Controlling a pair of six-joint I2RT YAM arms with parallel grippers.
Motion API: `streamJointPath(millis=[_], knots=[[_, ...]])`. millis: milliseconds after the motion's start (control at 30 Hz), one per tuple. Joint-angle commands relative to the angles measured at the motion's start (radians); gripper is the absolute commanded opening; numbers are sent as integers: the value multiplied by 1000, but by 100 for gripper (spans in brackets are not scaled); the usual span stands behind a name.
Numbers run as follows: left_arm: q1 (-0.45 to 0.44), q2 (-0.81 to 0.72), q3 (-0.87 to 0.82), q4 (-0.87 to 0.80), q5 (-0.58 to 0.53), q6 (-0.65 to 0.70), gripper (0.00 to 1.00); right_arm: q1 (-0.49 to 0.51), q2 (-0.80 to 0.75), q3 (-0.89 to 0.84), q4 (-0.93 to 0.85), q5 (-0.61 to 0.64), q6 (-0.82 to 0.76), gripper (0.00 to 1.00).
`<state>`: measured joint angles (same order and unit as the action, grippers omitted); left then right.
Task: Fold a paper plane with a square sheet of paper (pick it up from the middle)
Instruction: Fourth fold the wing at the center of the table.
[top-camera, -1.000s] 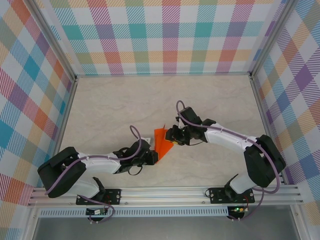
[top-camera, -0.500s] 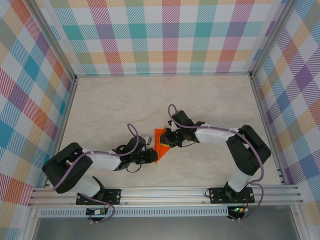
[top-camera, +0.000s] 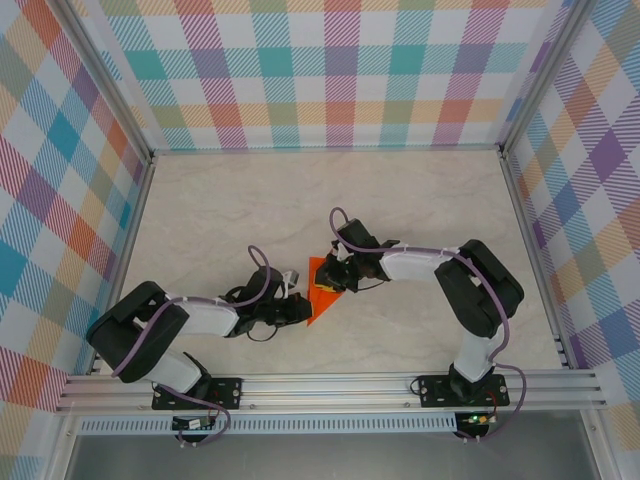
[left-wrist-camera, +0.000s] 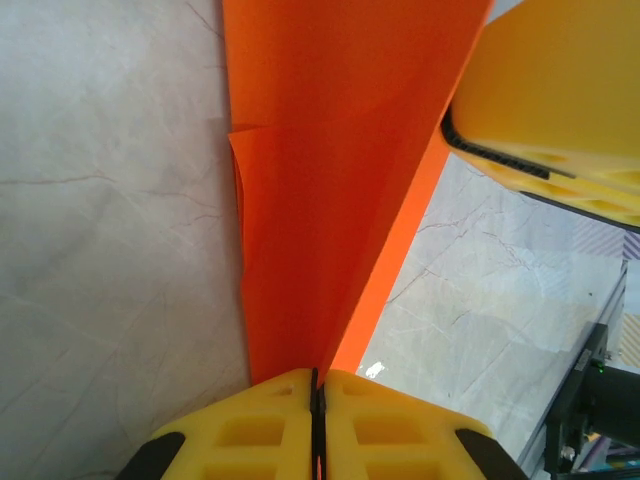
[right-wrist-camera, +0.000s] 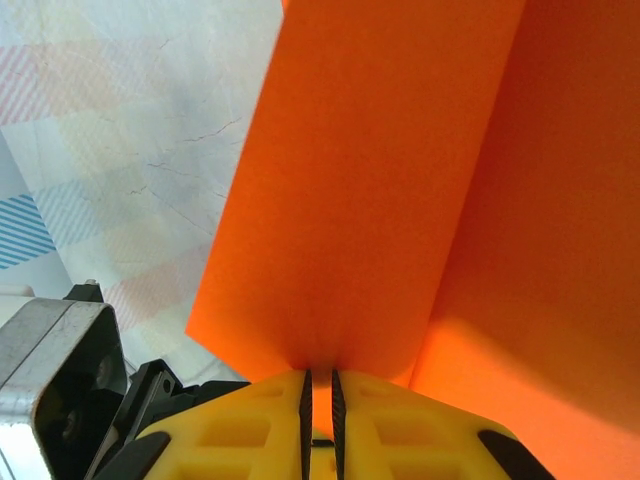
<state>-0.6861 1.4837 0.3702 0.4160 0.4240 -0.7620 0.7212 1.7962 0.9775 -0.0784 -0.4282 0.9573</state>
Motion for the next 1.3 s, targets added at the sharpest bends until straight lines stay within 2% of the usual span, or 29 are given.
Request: streamJointPath(millis=[0,767,1067,1267], knots=[[24,30,13,-11,47,27,10,3,9,23,18,-5,8,16],[115,112,98,-83,228,73,10,3,43,40,14,5,17,17],[125,114,92,-85,209,63,10,2,66,57,-3,48,25,17],[126,138,75,-33,215,7,10,0,66,67,-24,67,14,18]])
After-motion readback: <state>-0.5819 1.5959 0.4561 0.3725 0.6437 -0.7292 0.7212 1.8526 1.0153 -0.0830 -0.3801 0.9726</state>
